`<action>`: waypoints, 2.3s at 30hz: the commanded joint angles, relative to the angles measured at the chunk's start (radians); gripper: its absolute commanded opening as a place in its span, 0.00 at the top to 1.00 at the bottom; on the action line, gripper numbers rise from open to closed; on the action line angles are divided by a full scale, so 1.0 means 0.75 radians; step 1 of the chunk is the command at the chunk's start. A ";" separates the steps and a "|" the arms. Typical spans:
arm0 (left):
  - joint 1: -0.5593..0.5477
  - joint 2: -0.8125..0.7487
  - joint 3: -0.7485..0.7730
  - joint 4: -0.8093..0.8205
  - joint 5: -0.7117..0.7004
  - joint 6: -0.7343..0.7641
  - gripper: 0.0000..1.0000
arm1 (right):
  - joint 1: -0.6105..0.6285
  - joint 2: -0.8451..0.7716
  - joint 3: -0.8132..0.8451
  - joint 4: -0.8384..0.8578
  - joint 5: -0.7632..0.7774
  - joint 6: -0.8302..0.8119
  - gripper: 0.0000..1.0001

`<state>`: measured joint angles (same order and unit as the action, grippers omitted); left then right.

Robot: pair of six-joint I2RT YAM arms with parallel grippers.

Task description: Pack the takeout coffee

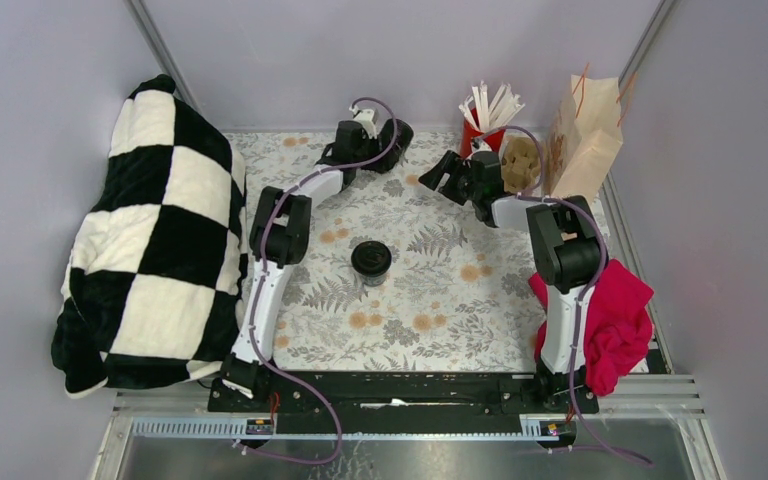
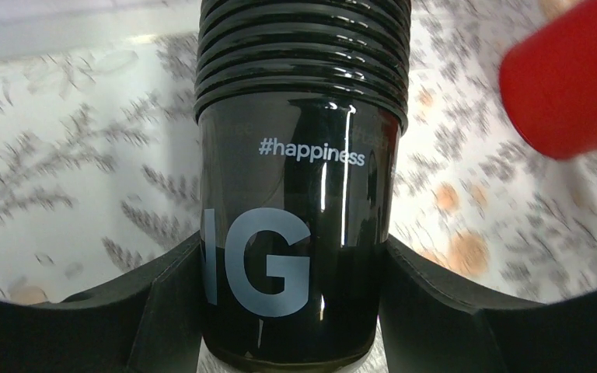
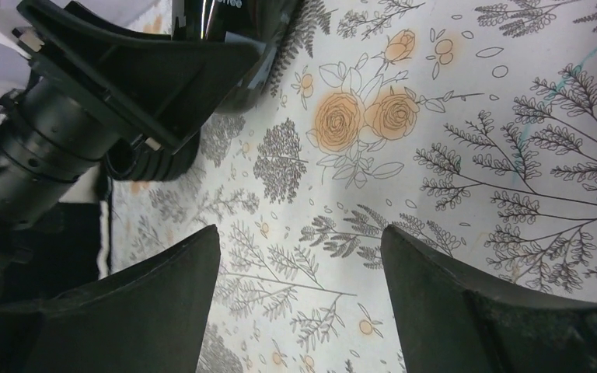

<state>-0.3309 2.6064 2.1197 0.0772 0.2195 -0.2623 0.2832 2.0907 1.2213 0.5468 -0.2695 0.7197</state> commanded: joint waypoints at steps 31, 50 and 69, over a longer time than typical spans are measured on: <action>0.123 -0.573 -0.926 1.169 1.212 -0.536 0.74 | -0.077 0.214 1.204 -1.077 -0.933 -0.672 0.28; 0.122 -0.513 -0.920 1.267 1.121 -0.626 0.78 | 0.000 0.097 0.726 -0.342 -1.105 -0.192 0.56; 0.120 -0.713 -1.096 0.926 0.567 -0.343 0.03 | 0.011 -0.059 0.721 -0.739 -0.593 -0.653 1.00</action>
<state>-0.2596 2.1807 1.3289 0.8078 0.9451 -0.5903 0.2657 2.1235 1.6703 0.2520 -0.9081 0.5018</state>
